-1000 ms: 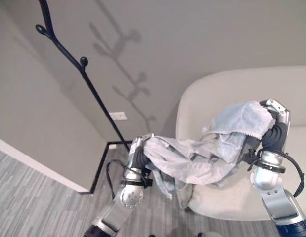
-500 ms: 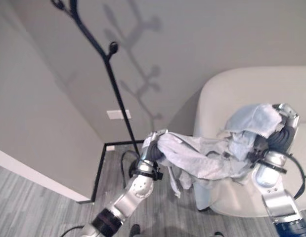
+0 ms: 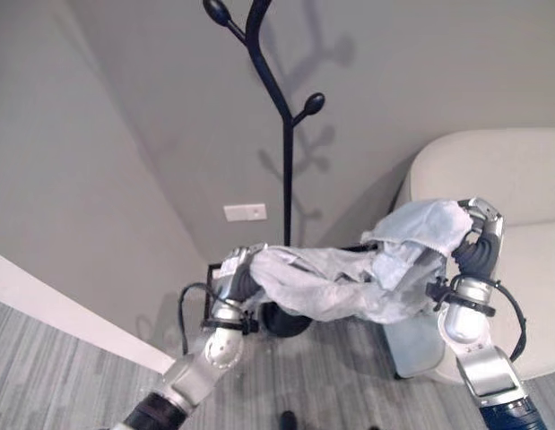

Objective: Hang the clothes on the sofa on the clothes rack.

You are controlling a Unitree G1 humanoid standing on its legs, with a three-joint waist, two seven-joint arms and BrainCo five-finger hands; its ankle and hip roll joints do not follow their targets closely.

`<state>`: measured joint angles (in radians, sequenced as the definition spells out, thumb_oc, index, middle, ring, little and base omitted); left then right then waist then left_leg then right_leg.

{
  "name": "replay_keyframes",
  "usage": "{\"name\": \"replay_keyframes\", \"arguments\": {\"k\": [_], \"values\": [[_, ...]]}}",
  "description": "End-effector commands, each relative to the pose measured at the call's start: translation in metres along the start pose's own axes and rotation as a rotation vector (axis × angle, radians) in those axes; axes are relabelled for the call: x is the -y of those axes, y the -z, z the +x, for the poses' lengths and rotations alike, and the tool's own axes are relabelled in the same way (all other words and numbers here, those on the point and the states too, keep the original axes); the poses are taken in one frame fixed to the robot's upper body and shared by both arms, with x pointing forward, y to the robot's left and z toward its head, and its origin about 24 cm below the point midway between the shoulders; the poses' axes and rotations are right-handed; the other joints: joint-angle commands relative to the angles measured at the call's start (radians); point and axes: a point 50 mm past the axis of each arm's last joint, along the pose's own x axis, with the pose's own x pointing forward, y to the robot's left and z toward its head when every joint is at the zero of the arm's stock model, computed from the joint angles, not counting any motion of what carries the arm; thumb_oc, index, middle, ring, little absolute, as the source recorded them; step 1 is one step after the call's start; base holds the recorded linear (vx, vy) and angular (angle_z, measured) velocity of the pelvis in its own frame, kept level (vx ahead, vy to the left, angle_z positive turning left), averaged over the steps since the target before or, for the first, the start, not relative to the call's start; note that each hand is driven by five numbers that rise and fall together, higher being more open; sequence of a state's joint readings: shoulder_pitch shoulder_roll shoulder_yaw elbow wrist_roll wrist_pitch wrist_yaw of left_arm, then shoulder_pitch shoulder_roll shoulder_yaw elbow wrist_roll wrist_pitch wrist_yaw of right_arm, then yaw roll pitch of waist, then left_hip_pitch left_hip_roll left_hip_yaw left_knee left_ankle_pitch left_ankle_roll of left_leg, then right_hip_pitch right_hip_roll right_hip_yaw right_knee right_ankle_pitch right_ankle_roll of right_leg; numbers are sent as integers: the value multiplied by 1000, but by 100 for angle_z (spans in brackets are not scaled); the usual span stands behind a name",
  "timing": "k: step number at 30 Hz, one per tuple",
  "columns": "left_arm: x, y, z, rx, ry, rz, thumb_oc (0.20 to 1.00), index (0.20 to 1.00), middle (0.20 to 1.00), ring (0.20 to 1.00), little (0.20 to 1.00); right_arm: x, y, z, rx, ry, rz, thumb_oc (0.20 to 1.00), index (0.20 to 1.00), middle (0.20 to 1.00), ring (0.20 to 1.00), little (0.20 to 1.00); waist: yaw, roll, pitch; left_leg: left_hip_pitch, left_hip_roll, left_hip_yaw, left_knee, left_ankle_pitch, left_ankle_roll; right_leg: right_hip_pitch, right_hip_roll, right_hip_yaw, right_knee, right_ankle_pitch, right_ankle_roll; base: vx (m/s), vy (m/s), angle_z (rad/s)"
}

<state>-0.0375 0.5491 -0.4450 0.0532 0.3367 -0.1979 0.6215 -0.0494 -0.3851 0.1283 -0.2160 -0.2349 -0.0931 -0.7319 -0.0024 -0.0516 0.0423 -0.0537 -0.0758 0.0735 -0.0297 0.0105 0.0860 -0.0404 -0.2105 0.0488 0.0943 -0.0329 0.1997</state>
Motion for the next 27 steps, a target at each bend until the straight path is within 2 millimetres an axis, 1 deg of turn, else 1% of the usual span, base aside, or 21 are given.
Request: {"name": "replay_keyframes", "arguments": {"k": [1, 4, 5, 6, 7, 8, 9, 10, 12, 14, 15, 16, 17, 19, 20, 21, 23, 24, 27], "values": [[-11, -24, 21, 137, -77, -34, 200, 200, 200, 200, 200, 15, -11, 18, 101, 80, 3, 200, 200, 200, 200, 200, -20, -22, -65, 10, 84, -57, 47, -96, -82, -16, 147, 106, 17, -7, -59, 25, 86, 7], [-8, -29, 23, 179, -27, -5, 200, 200, 200, 200, 200, 21, -10, 19, 115, 100, -25, 200, 200, 200, 200, 200, -34, -24, -53, 33, 65, -69, 28, -92, -72, -32, 210, 165, 8, 4, -77, 6, 19, 28], [-16, -31, 27, 209, -56, 21, 200, 200, 200, 200, 200, 27, -10, 21, 115, 137, -28, 200, 200, 200, 200, 200, -38, -28, -48, 36, 56, -76, 31, -81, -71, -27, 221, 174, -1, 16, -78, 10, -22, 17], [-16, -31, 27, 209, -56, 22, 200, 200, 200, 200, 200, 27, -10, 21, 114, 138, -27, 200, 200, 200, 200, 200, -39, -27, -49, 42, 57, -78, 28, -90, -70, -21, 221, 173, -4, 9, -78, 2, -42, 34], [-20, -33, 29, 233, -73, 47, 200, 200, 200, 200, 200, 28, -10, 21, 113, 149, -27, 200, 200, 200, 200, 200, -40, -28, -50, 47, 56, -76, 29, -89, -71, -13, 223, 176, -9, 11, -81, 44, -39, 26], [-30, -36, 34, 284, -96, 112, 200, 200, 200, 200, 200, 33, -10, 24, 124, 170, -49, 200, 200, 200, 200, 200, -38, -26, -64, 56, 54, -71, 15, -78, -74, -1, 220, 177, -24, 21, -83, 47, -38, 12], [-30, -36, 34, 284, -95, 112, 200, 200, 200, 200, 200, 33, -10, 24, 123, 171, -50, 200, 200, 200, 200, 200, -38, -25, -66, 63, 54, -72, 10, -86, -73, 5, 220, 177, -28, 14, -83, 37, -40, -4], [-37, -38, 37, 309, -119, 152, 200, 200, 200, 200, 200, 35, -11, 25, 134, 179, -67, 200, 200, 200, 200, 200, -37, -24, -74, 67, 54, -70, 3, -74, -75, 10, 219, 178, -36, 22, -83, 52, -28, -1], [-49, -44, 47, 352, -183, 191, 200, 200, 200, 200, 200, 38, -11, 30, 149, 200, -92, 200, 200, 200, 200, 200, -38, -19, -88, 84, 57, -74, -14, -71, -78, 29, 219, 178, -55, 18, -86, 60, -42, 0], [-58, -49, 55, 383, -228, 216, 200, 200, 200, 200, 200, 39, -13, 36, 166, 213, -95, 200, 200, 200, 200, 200, -41, -16, -95, 95, 61, -74, -21, -70, -81, 41, 217, 175, -64, 18, -86, 49, -33, 0], [-58, -49, 55, 384, -228, 216, 200, 200, 200, 200, 200, 39, -14, 36, 166, 213, -95, 200, 200, 200, 200, 200, -41, -16, -94, 95, 61, -74, -21, -69, -81, 41, 217, 175, -65, 19, -86, 106, -40, 0], [-67, -59, 65, 444, -263, 265, 200, 200, 200, 200, 200, 41, -19, 45, 213, 217, -121, 200, 200, 200, 200, 200, -40, -13, -112, 112, 65, -78, -31, -82, -82, 57, 217, 169, -73, 6, -87, 50, -35, 7], [-68, -59, 65, 446, -266, 266, 200, 200, 200, 200, 200, 40, -19, 46, 215, 219, -121, 200, 200, 200, 200, 200, -40, -14, -105, 109, 65, -78, -30, -72, -84, 54, 217, 169, -72, 14, -87, 139, -59, 8], [-80, -76, 79, 538, -305, 325, 200, 200, 200, 200, 200, 42, -33, 65, 286, 241, -113, 200, 200, 200, 200, 200, -39, -13, -124, 131, 73, -81, -41, -82, -89, 76, 216, 158, -87, 4, -90, 93, -63, 8], [-82, -79, 84, 549, -312, 330, 200, 200, 200, 200, 200, 42, -36, 71, 302, 245, -111, 200, 200, 200, 200, 200, -38, -15, -122, 134, 75, -84, -42, -82, -91, 79, 216, 154, -89, 3, -92, 12, -69, 6], [-86, -84, 92, 564, -326, 342, 200, 200, 200, 200, 200, 41, -43, 81, 336, 250, -109, 200, 200, 200, 200, 200, -36, -17, -118, 133, 78, -85, -41, -73, -95, 79, 216, 150, -88, 7, -93, 8, -62, 7], [-91, -92, 106, 595, -333, 391, 200, 200, 200, 200, 200, 35, -53, 95, 378, 227, -116, 200, 200, 200, 200, 200, -32, -17, -130, 143, 83, -88, -45, -81, -99, 89, 215, 143, -90, -3, -95, 52, -54, 12], [-94, -97, 118, 606, -348, 423, 200, 200, 200, 200, 200, 30, -61, 106, 410, 222, -115, 200, 200, 200, 200, 200, -30, -19, -123, 140, 86, -91, -42, -73, -103, 88, 216, 140, -88, 1, -96, 51, -41, 18], [-102, -103, 140, 593, -360, 480, 200, 200, 200, 200, 200, 19, -80, 125, 466, 179, -113, 200, 200, 200, 200, 200, -24, -16, -131, 150, 93, -97, -46, -79, -108, 94, 216, 132, -85, -12, -98, 45, -40, 18]]}}
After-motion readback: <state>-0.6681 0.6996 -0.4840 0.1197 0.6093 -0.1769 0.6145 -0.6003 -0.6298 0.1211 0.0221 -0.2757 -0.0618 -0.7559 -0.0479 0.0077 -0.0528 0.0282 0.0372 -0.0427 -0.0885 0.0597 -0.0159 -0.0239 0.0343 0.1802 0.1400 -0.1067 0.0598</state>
